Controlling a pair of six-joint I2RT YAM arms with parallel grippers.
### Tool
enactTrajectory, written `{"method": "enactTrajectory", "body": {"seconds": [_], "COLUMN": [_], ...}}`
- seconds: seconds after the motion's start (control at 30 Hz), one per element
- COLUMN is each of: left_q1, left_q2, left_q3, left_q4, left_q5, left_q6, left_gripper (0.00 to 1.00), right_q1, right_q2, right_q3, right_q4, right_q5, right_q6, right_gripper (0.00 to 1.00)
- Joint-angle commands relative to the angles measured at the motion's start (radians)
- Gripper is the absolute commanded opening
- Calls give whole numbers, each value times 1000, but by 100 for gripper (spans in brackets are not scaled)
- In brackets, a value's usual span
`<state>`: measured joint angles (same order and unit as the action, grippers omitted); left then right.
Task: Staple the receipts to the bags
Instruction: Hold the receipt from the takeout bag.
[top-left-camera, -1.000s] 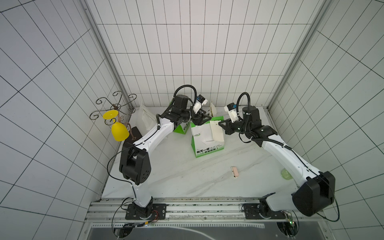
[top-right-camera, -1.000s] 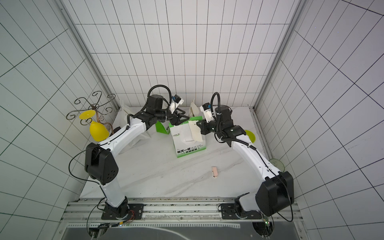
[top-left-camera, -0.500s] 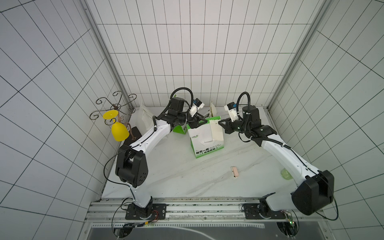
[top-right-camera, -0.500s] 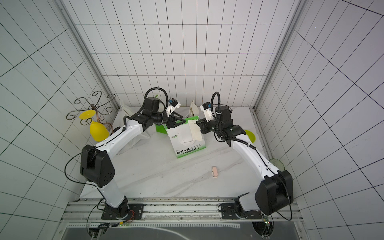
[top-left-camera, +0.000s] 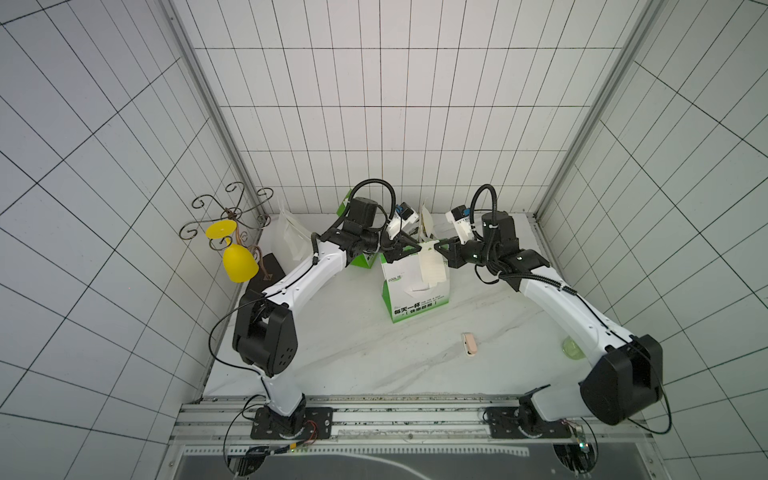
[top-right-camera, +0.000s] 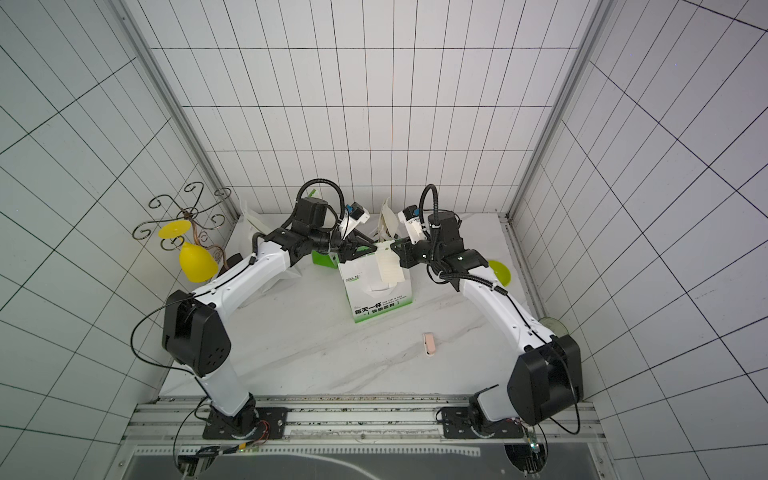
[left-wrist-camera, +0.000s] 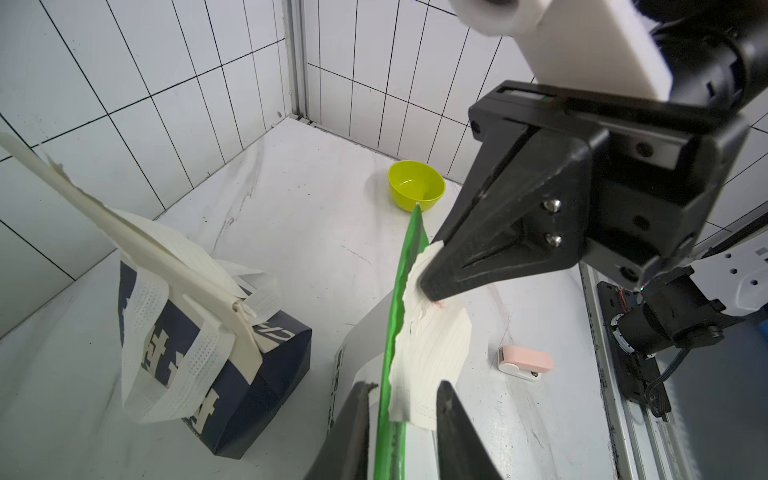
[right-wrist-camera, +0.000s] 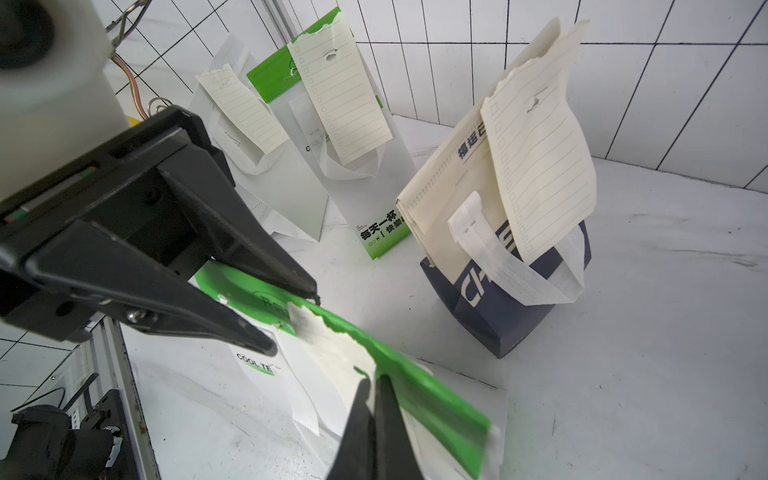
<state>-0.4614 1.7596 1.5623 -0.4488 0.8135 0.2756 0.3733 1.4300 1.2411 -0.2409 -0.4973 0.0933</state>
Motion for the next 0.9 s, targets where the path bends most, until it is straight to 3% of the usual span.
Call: {"method": "enactTrajectory", "body": {"seconds": [0.0,0.43,0.87], "left_q1": [-2,-14,-16], "left_q2": [28,45,48], "left_q3": [29,49,52], "left_q4": [-35,-40,-39], "left_q5": [-7,-40,-61], "left_q6": [35,38,36], "left_gripper": [24,12,26], "right_q1": [1,0,6], "right_q2": [10,19,-12], "right_q3": [127,104,31], "right_q4": [18,37,65], "right_q5": [-13,-2,6], "right_q6": [-15,-4,8], "right_gripper": [0,0,0]}}
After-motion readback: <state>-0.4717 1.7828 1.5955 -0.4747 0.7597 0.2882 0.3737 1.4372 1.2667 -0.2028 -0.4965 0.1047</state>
